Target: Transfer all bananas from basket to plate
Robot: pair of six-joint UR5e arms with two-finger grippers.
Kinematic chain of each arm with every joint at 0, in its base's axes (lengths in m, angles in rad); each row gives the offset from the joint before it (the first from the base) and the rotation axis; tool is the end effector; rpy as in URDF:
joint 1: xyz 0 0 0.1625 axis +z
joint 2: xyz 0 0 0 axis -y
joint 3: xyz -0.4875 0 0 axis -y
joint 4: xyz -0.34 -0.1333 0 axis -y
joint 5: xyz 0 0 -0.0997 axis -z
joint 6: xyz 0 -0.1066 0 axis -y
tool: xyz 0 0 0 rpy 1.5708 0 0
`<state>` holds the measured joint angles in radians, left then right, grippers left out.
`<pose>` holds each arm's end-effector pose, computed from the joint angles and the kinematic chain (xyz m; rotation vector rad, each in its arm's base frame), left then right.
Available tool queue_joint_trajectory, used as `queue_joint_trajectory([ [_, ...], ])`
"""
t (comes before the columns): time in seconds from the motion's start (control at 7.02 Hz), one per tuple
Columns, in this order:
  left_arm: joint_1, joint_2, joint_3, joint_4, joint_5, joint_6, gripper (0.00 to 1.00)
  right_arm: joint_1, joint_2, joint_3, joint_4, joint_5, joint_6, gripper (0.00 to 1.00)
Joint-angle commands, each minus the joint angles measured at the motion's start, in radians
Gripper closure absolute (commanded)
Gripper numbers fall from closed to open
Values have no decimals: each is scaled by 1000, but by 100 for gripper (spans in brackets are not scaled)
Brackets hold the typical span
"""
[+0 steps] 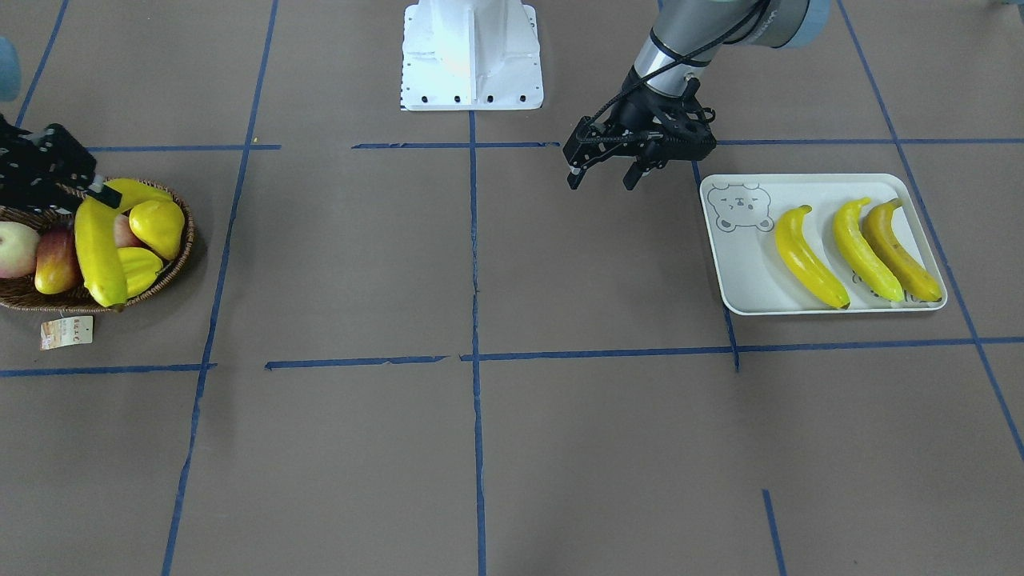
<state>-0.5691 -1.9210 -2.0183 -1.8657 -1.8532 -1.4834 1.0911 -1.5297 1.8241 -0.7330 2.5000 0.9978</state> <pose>0.4003 -0.3790 0.3356 0.1100 1.1117 -0.2766 -0.1631 -0.4173 0.4878 0.2149 -1.2966 -0.0840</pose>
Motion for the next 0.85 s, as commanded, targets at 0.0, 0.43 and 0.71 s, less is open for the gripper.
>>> queue_joint_trajectory([
  [0.0,3,-62,0,-15,-1,-61,0,-249,176,9,0,-250,213,99],
  [0.43,8,-120,39,-278,0,-226,0,-538,314,26,0,-568,335,99],
  [0.71,18,-206,127,-288,0,-233,1,-585,359,32,0,-616,338,99],
])
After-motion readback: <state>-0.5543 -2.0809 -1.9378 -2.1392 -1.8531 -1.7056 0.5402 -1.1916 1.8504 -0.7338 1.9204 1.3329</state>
